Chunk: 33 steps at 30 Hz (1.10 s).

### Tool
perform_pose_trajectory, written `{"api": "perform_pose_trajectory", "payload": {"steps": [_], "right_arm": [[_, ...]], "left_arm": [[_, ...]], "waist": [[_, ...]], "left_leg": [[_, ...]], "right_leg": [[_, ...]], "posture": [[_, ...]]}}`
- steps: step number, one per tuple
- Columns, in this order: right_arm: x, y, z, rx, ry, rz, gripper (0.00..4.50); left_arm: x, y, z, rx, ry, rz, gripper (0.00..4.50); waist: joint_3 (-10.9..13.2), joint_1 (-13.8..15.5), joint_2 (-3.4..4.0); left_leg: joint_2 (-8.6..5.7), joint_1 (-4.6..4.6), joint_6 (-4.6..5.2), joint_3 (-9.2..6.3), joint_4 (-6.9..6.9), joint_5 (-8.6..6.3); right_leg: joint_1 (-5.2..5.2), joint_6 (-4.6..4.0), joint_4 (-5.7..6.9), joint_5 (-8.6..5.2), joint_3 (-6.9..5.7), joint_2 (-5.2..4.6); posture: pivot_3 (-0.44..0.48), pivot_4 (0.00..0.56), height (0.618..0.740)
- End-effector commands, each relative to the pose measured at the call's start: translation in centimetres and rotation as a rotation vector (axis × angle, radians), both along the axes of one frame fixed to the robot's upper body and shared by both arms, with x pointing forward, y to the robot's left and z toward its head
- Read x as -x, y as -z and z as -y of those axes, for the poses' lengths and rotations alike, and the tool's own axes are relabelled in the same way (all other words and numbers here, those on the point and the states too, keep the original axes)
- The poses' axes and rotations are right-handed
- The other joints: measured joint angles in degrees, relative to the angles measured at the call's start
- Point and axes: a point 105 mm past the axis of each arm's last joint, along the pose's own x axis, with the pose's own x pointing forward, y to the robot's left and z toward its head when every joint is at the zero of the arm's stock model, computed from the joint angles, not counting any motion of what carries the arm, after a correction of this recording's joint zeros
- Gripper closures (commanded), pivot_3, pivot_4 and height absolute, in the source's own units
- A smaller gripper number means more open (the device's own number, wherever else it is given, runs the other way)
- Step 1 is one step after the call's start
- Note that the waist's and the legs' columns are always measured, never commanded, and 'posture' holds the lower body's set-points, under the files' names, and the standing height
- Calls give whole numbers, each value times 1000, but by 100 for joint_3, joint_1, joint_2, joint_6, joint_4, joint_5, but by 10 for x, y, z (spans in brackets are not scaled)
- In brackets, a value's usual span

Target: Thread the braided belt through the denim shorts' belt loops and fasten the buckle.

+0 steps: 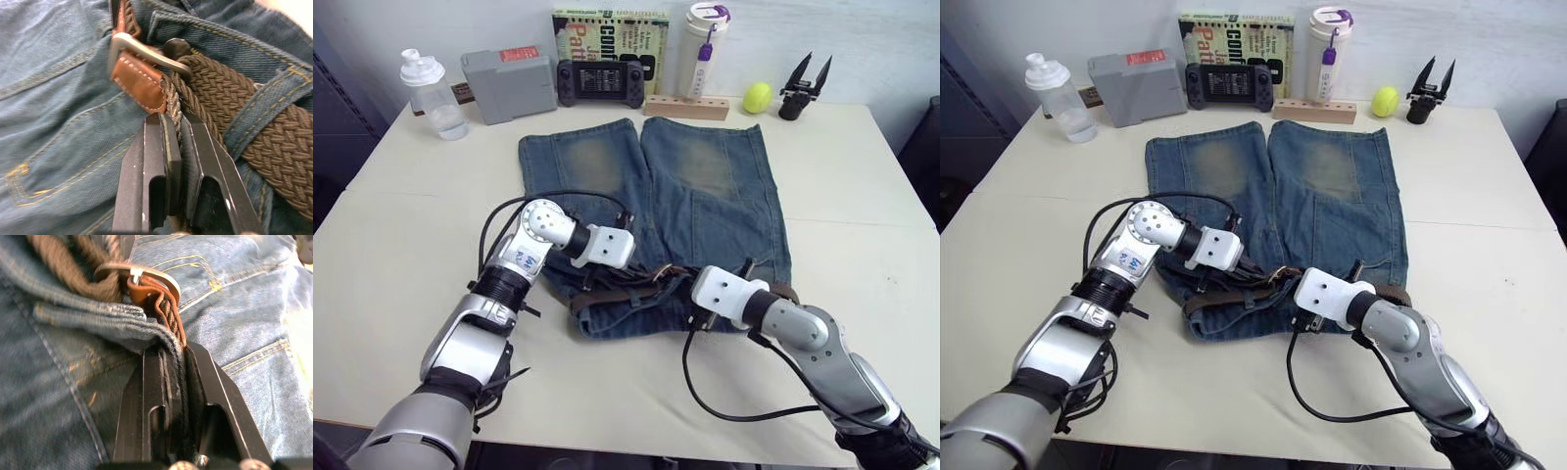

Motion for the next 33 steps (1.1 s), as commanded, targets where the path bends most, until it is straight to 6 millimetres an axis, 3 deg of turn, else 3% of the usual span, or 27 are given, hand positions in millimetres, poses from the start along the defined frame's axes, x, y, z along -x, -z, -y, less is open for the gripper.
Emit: {"api": "perform_pose_trajectory", "payload": {"steps": [1,7,13,23,27,33], "right_arm": [[12,-5,-22,-51,-86,8,4479],[10,-2,-16,31,-103,32,4479],[16,6,-17,141,-198,93,4479],[12,2,-10,156,-177,177,4479],[5,-7,1,87,-61,234,4479],[-4,-16,9,-184,128,219,4479]], "left_arm": [[12,-23,32,146,39,25,4500],[1,-37,-2,108,11,122,4500],[-11,-52,-17,76,17,200,4500],[-13,-45,-34,-64,89,249,4500],[-18,-43,-41,-121,92,292,4500],[-22,-44,-39,-109,83,296,4500]], "waist": [[0,-3,0],[0,-24,0],[0,-18,0],[0,-30,0],[-1,-17,0],[-4,-17,-7]], "left_leg": [[0,0,1,0,3,-1],[0,0,-2,0,8,-2],[2,1,-4,5,8,-2],[2,3,-4,8,12,-1],[2,2,-4,8,13,-1],[0,2,-4,8,14,-2]], "right_leg": [[1,0,1,0,1,-1],[-5,-1,9,0,6,-4],[-8,-4,14,-3,4,-2],[-8,-6,22,-4,4,0],[-9,-6,22,-4,4,0],[-10,-6,26,-4,6,-1]], "posture": [[0,150,697],[0,150,697],[0,150,697],[0,150,697],[0,150,697],[0,150,697]]}}
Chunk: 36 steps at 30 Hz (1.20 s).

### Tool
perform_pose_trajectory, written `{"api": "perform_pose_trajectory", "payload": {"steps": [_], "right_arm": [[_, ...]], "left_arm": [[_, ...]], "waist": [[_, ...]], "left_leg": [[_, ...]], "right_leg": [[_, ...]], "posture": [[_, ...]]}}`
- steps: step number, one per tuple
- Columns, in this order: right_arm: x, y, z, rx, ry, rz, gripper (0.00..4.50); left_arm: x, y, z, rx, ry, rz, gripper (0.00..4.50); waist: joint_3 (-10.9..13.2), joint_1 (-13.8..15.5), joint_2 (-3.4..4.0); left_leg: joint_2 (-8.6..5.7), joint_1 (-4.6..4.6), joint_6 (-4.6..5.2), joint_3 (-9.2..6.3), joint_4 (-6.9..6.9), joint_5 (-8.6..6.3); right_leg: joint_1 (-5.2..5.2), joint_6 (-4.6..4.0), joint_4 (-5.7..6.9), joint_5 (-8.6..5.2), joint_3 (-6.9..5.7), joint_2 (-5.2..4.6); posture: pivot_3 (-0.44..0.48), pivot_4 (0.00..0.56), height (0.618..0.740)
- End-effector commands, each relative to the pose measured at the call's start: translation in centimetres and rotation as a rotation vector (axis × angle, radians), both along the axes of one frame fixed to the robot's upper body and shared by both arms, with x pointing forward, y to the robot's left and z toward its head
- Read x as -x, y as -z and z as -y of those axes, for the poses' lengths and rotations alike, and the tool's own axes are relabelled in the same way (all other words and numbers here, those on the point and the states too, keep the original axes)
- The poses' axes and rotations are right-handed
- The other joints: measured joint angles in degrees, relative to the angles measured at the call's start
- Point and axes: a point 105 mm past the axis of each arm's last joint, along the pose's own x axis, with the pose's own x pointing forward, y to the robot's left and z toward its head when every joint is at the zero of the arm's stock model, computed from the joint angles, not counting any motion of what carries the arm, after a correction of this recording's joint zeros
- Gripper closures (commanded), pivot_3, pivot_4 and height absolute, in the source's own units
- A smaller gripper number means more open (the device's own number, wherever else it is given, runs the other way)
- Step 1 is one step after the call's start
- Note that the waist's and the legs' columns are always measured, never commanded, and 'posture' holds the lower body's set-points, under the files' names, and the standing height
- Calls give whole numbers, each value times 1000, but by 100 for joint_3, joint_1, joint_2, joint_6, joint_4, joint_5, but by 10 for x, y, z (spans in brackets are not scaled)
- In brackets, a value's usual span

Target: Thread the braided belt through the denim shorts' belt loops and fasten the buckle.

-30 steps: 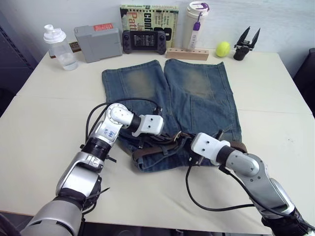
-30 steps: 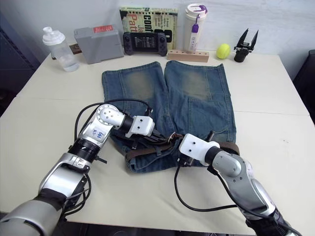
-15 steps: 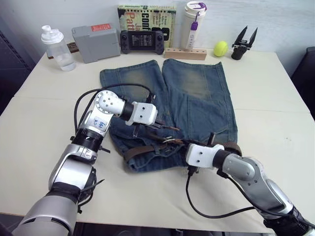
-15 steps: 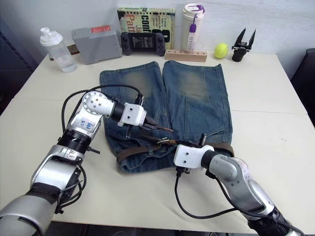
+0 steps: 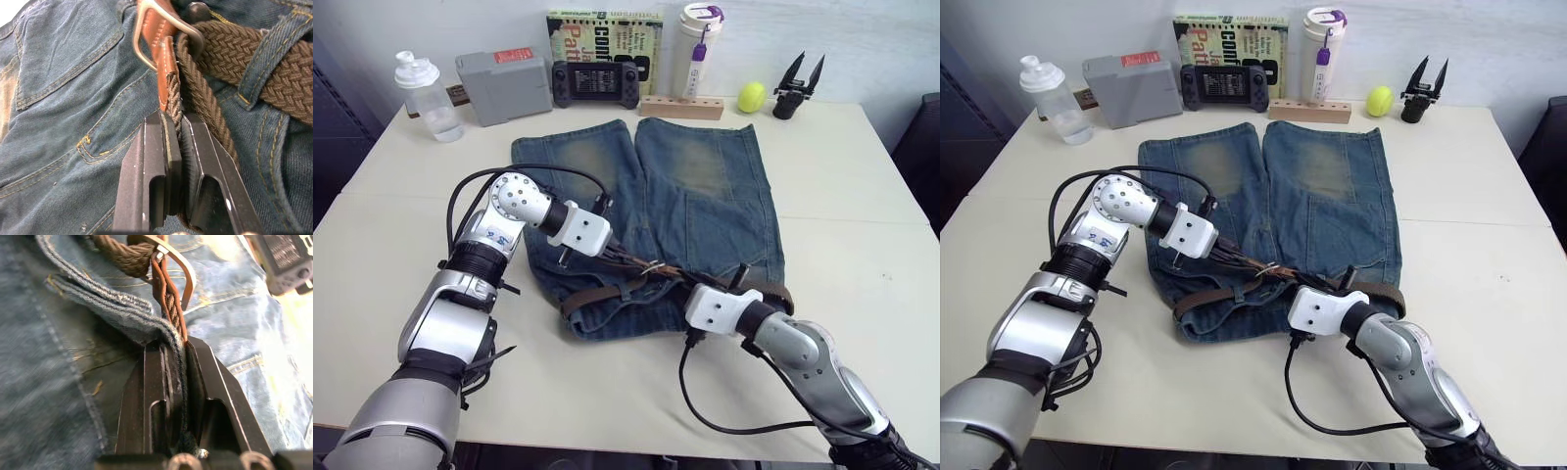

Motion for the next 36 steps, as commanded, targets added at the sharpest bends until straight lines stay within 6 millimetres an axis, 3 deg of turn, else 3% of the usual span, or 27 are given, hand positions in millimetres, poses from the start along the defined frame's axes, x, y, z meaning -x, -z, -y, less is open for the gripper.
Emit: {"api": "perform_pose_trajectory", "payload": {"steps": [1,8,17,28,36], "right_arm": [[-5,-16,11,-151,108,33,4479],[-3,-9,-1,-172,101,10,4479],[-2,-9,1,-147,104,11,4479],[-2,-13,-3,-110,75,34,4479],[-1,-15,-2,-99,76,41,4479]], "left_arm": [[-3,-7,2,3,1,28,4500],[-11,-19,0,52,-46,29,4500],[-27,-42,-4,120,-144,72,4500],[-17,-17,16,60,-50,52,4500],[-11,-12,29,57,5,45,4500]], "waist": [[0,-1,0],[0,-7,0],[0,-8,0],[-1,-10,-1],[-1,-9,-2]], "left_leg": [[0,0,0,0,1,0],[-1,0,0,0,1,0],[-1,-3,1,2,2,-1],[-2,-2,1,4,3,-1],[-2,-4,1,4,5,0]], "right_leg": [[0,0,1,0,0,0],[-3,0,3,0,2,1],[-7,0,6,0,3,2],[-7,0,7,0,4,2],[-8,0,8,0,4,2]], "posture": [[0,150,697],[0,150,697],[0,150,697],[0,150,697],[0,150,697]]}}
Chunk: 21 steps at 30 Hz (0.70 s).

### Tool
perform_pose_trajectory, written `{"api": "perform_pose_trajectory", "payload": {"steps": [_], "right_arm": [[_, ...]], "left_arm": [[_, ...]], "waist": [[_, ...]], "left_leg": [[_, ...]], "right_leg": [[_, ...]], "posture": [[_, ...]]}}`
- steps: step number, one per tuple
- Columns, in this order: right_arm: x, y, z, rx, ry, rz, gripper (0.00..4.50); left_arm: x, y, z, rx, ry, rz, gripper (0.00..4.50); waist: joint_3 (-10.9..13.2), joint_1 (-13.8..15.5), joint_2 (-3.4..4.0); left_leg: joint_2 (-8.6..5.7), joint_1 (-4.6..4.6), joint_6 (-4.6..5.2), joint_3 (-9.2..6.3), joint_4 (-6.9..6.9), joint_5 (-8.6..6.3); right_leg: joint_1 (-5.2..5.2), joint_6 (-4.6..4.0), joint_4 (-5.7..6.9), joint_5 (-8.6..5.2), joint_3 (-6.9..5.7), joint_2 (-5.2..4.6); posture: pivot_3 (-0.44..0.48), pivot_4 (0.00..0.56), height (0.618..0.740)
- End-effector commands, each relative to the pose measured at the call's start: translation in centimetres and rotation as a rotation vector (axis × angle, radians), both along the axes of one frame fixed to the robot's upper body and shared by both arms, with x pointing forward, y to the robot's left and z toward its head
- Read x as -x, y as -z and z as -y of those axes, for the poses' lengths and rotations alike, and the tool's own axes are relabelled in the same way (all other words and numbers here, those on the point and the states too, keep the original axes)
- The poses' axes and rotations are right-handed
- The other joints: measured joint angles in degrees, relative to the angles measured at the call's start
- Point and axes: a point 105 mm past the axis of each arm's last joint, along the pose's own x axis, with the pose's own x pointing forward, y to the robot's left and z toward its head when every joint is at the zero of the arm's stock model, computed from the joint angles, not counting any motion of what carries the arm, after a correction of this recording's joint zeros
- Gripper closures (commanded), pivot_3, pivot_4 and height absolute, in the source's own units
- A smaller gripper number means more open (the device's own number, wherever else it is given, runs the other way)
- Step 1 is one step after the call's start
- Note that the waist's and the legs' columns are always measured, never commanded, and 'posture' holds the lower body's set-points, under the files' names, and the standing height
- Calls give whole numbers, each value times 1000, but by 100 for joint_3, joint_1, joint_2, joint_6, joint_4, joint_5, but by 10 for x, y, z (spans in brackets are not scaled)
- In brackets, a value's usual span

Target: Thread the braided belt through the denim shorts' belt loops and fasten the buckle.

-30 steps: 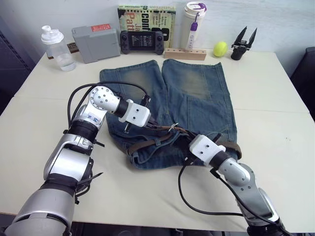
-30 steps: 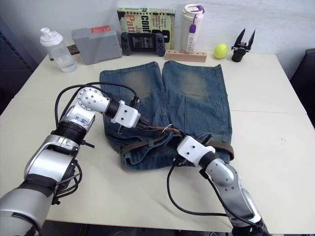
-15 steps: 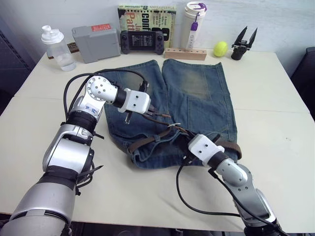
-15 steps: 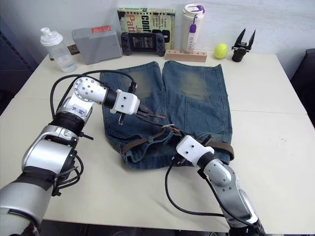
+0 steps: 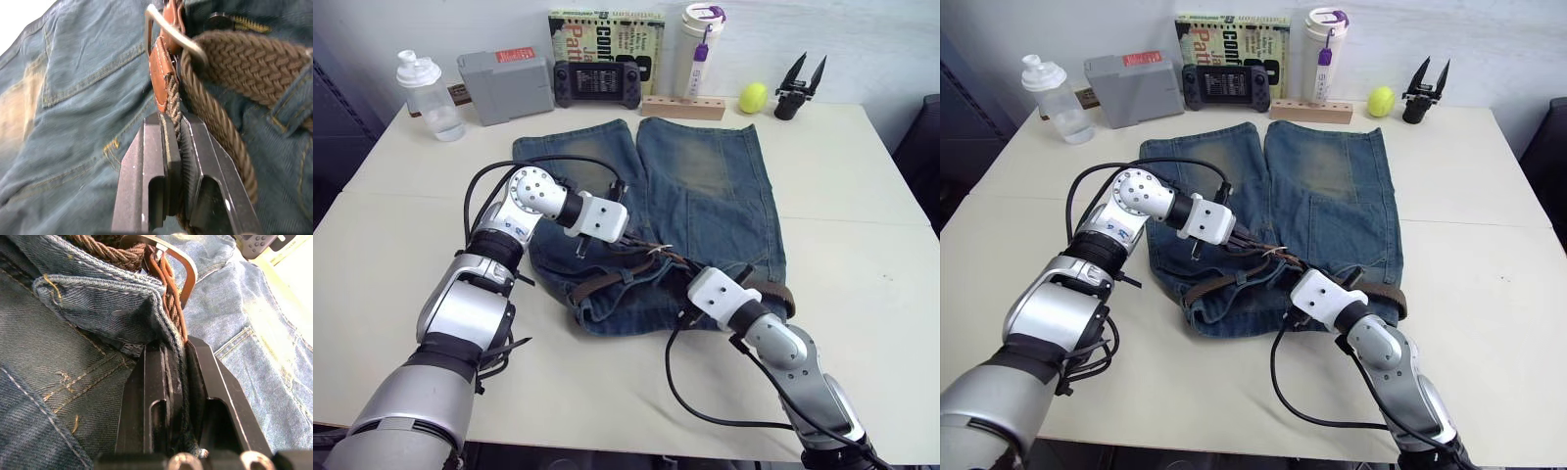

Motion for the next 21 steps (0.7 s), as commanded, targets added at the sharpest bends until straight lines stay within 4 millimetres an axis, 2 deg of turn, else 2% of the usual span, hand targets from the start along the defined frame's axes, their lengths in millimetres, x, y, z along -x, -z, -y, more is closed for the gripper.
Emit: {"api": "perform_pose_trajectory", "payload": {"steps": [1,7,12,17,21], "right_arm": [[4,-17,-2,18,-11,76,4479],[4,-16,-3,43,-20,79,4479],[6,-13,-10,73,-58,79,4479],[13,-8,-19,87,-121,50,4479],[15,-6,-22,95,-156,36,4479]], "left_arm": [[4,-7,9,0,51,40,4500],[7,-7,15,6,77,43,4500],[12,-4,31,51,99,-1,4500],[10,16,54,77,5,-92,4500],[17,28,67,84,-28,-164,4500]], "waist": [[0,0,0],[0,0,0],[-1,0,-1],[-2,1,-2],[-2,1,-3]], "left_leg": [[0,0,0,0,0,0],[0,0,0,0,0,0],[0,0,0,0,2,0],[0,1,1,0,3,0],[0,1,1,0,4,1]], "right_leg": [[0,0,0,0,0,0],[0,0,1,0,0,0],[0,0,1,0,0,0],[1,0,3,0,0,0],[1,0,5,0,1,0]], "posture": [[0,150,697],[0,150,697],[0,150,697],[0,150,697],[0,150,697]]}}
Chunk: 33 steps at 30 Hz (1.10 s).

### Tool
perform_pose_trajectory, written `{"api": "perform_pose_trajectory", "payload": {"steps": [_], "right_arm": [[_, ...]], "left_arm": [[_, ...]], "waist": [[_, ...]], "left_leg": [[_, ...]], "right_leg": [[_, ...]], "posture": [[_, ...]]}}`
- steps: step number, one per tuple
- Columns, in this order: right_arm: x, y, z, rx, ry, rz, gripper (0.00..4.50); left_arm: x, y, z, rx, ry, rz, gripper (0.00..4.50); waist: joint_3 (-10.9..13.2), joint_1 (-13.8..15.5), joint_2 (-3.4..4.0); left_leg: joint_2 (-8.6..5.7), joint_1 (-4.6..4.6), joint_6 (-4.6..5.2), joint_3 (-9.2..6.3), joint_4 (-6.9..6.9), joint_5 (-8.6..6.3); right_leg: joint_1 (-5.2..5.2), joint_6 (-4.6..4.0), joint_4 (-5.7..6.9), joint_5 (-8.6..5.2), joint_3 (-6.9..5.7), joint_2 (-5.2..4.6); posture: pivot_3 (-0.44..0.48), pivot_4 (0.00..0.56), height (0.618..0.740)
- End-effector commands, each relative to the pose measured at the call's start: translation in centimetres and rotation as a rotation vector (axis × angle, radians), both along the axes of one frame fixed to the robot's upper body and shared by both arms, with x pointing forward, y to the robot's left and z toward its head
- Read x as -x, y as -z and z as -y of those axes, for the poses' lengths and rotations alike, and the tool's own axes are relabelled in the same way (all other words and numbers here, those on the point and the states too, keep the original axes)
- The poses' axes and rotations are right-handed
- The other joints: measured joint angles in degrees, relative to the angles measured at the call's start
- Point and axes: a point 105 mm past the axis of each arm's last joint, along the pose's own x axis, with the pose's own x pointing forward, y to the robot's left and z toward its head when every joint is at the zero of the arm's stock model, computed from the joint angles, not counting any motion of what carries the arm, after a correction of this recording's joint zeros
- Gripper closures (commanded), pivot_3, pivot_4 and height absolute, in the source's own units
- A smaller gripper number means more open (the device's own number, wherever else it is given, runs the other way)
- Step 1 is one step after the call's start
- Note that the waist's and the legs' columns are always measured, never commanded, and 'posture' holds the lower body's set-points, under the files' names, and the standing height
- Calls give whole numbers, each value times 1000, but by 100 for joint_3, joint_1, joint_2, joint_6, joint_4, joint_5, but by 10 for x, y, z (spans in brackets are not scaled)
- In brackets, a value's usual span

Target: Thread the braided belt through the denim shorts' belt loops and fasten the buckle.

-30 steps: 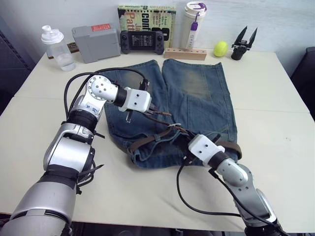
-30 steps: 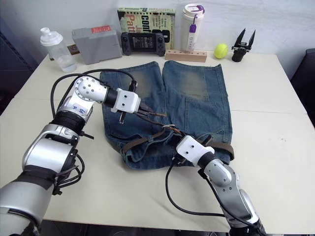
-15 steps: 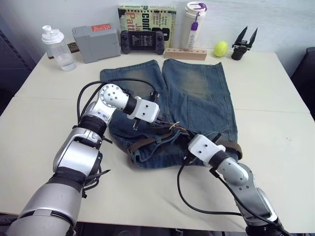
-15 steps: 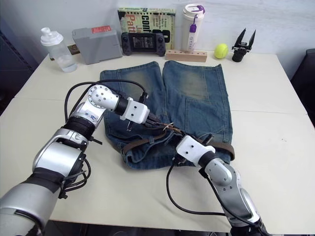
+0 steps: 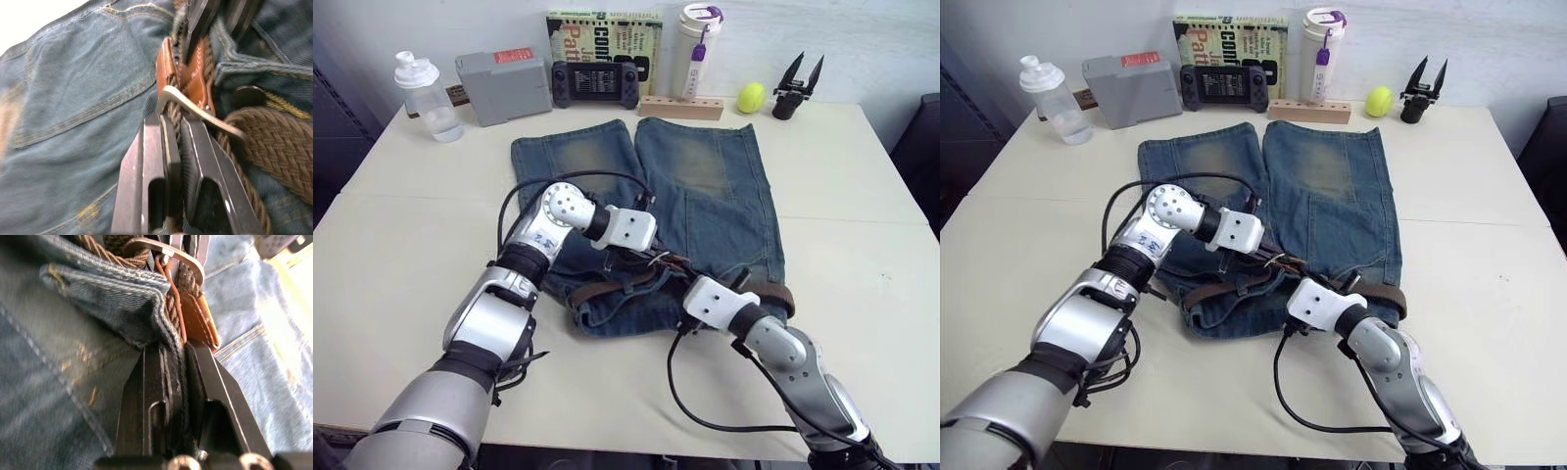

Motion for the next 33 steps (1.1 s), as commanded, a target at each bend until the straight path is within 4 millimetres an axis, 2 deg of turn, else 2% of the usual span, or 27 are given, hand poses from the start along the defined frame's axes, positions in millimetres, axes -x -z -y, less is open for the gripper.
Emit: {"api": "perform_pose_trajectory", "payload": {"steps": [1,4,7,8,11,15,18,21,26,33], "right_arm": [[11,-19,-22,-33,-124,55,4479],[12,-17,-19,-21,-138,13,4479],[9,-28,-6,-64,-104,6,4479],[9,-31,-2,-81,-103,-8,3551],[14,-37,7,-163,-107,-91,2265],[19,-49,29,-144,-137,-199,373],[20,-57,39,-131,-147,-232,373],[10,-62,48,-114,-115,-220,373],[-8,-52,50,-50,-101,-207,373],[-21,-35,43,20,-142,-209,373]], "left_arm": [[9,3,24,18,1,-21,4500],[10,5,30,30,-18,-45,4500],[13,8,30,22,-20,-58,4500],[14,10,30,15,-17,-61,4500],[15,13,27,1,-15,-66,4500],[17,12,26,-3,-6,-61,4500],[16,11,27,-1,-4,-57,4500],[16,8,29,13,-5,-50,4500],[17,1,31,39,-3,-39,4500],[16,-7,30,61,-9,-25,4500]], "waist": [[0,0,-1],[-4,12,-2],[-5,24,-3],[-5,25,-3],[-6,34,-4],[-7,27,-3],[-10,29,-1],[-10,25,-2],[-10,28,-2],[-10,16,-2]], "left_leg": [[0,0,0,0,1,0],[0,3,0,0,4,0],[0,4,1,-1,7,0],[0,4,0,-1,7,0],[0,3,2,-5,8,-1],[-4,4,4,-5,9,-3],[-3,8,6,-6,8,-4],[-3,7,8,-7,9,-5],[-4,5,8,-7,11,-5],[-5,3,8,-6,12,-5]], "right_leg": [[1,0,0,0,0,0],[4,0,1,0,1,-2],[8,0,0,0,0,-2],[8,0,0,0,0,-3],[11,0,-2,0,0,-4],[12,0,-2,0,-1,-6],[14,0,-4,0,-2,-8],[17,0,-7,0,-3,-12],[17,0,-6,0,-5,-12],[16,0,-5,0,-7,-11]], "posture": [[0,150,697],[0,150,697],[0,150,697],[0,150,697],[0,150,697],[0,150,697],[0,150,697],[0,150,697],[0,150,697],[0,150,697]]}}
